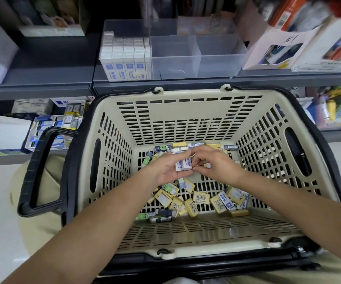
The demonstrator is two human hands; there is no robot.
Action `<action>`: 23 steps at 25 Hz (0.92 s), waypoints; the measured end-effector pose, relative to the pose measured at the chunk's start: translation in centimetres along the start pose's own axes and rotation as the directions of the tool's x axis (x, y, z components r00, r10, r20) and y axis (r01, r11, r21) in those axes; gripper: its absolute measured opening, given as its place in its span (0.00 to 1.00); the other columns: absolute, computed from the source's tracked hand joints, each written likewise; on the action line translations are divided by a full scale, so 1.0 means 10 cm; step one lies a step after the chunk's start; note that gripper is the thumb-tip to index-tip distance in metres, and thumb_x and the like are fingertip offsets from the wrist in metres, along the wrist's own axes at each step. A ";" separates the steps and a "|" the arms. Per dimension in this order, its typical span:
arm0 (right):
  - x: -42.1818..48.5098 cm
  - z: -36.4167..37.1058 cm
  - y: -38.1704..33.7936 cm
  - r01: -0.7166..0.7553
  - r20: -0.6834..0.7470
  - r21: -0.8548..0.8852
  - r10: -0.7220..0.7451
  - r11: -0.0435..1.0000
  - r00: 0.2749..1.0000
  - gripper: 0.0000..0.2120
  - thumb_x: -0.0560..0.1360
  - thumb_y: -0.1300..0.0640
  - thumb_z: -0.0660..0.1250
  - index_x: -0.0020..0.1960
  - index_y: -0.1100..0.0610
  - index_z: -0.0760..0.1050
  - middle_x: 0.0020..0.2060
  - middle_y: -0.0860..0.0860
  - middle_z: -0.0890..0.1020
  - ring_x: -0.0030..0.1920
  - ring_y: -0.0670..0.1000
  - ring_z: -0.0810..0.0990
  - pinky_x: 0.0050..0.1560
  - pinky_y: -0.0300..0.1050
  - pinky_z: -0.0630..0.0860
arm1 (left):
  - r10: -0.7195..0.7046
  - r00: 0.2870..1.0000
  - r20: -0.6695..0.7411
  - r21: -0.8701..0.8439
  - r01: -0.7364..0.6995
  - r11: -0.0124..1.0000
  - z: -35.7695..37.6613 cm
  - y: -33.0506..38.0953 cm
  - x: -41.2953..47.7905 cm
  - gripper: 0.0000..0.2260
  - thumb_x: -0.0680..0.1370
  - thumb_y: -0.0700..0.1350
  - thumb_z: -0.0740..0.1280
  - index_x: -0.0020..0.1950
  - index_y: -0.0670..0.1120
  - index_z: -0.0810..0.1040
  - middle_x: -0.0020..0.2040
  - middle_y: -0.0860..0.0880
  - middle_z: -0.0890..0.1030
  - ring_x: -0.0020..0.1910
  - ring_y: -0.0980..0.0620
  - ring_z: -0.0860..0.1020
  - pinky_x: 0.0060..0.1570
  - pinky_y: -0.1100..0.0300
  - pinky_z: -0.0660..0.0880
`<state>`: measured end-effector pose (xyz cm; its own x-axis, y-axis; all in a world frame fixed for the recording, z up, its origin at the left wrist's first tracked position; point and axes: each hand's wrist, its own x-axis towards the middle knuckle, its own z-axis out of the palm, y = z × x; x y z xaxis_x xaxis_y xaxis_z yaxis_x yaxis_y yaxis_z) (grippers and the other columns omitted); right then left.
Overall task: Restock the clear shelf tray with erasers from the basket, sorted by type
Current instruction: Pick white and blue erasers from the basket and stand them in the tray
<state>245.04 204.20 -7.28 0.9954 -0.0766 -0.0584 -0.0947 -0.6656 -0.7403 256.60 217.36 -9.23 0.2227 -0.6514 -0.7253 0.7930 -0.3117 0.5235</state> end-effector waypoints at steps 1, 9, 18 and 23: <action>0.01 -0.01 0.02 -0.046 -0.002 0.043 0.046 0.998 0.999 0.03 0.71 0.64 0.70 0.42 0.58 0.78 0.50 0.45 0.77 0.49 0.41 0.77 0.55 0.32 0.75 | 0.004 1.000 -0.017 0.007 -0.004 1.000 -0.01 0.00 0.00 0.18 0.74 0.43 0.70 0.62 0.40 0.74 0.54 0.42 0.80 0.42 0.50 0.83 0.36 0.59 0.80; -0.14 -0.21 0.49 -0.381 0.452 -0.480 0.595 0.790 0.665 0.10 0.73 0.60 0.69 0.55 0.57 0.79 0.51 0.50 0.80 0.50 0.48 0.77 0.51 0.40 0.72 | -0.048 0.999 0.023 0.113 0.045 0.993 -0.09 0.00 0.02 0.12 0.73 0.38 0.70 0.56 0.42 0.76 0.48 0.46 0.85 0.47 0.48 0.83 0.36 0.57 0.80; -0.23 -0.04 0.50 -0.111 0.552 -0.622 0.534 0.775 0.640 0.15 0.73 0.56 0.69 0.60 0.55 0.77 0.57 0.50 0.77 0.56 0.50 0.76 0.52 0.43 0.73 | -0.085 0.995 0.049 0.167 0.076 0.983 -0.10 0.01 0.01 0.15 0.74 0.38 0.68 0.60 0.43 0.75 0.50 0.45 0.84 0.48 0.48 0.83 0.38 0.55 0.80; -0.23 -0.02 0.49 -0.080 0.571 -0.633 0.535 0.770 0.623 0.09 0.72 0.57 0.70 0.51 0.55 0.77 0.50 0.50 0.78 0.50 0.49 0.76 0.49 0.44 0.75 | -0.074 0.996 0.050 0.152 0.066 0.986 -0.09 0.02 0.02 0.15 0.74 0.37 0.69 0.60 0.42 0.75 0.49 0.46 0.85 0.48 0.48 0.83 0.39 0.56 0.81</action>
<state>242.29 200.97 -10.62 0.5798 0.0203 -0.8145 -0.1638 -0.9764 -0.1410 257.26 217.79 -9.67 0.1342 -0.6605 -0.7387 0.7103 -0.4558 0.5365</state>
